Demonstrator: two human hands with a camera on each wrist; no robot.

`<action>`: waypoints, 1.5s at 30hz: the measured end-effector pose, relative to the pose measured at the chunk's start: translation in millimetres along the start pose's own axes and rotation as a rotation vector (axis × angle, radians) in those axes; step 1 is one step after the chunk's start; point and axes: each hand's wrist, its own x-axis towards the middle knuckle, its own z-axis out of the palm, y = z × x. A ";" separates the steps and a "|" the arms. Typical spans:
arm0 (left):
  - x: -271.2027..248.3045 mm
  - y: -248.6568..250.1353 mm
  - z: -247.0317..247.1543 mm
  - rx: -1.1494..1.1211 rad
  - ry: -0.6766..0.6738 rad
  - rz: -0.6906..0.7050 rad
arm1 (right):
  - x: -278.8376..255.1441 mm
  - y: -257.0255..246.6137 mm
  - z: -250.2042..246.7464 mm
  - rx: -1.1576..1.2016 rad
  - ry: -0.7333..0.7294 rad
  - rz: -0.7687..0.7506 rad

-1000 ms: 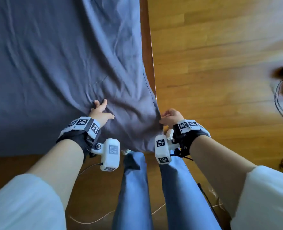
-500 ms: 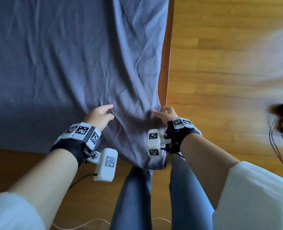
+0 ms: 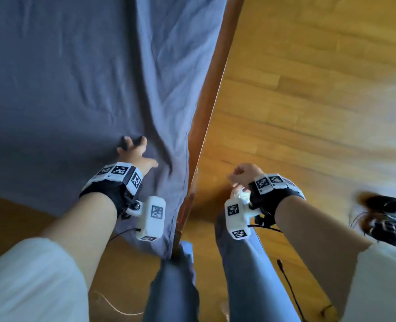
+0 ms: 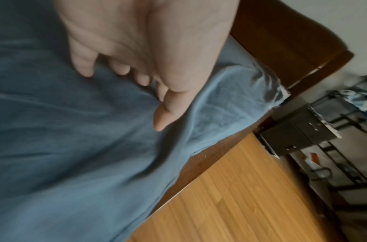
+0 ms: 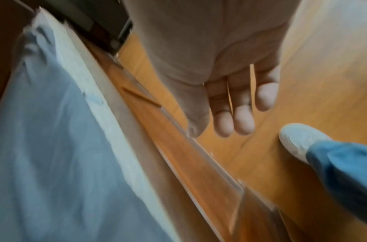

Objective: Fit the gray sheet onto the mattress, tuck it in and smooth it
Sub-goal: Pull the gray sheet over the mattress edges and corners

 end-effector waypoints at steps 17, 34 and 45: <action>72.9 70.0 -95.1 -0.320 -0.005 -0.231 | 23.4 -142.6 -124.9 0.225 0.117 -0.118; 170.1 167.6 -179.4 -0.104 0.361 0.049 | 106.9 -278.5 -168.0 0.497 -0.031 -0.041; 187.5 238.6 -217.4 -0.174 0.271 0.023 | 124.6 -272.6 -233.7 0.165 -0.111 -0.032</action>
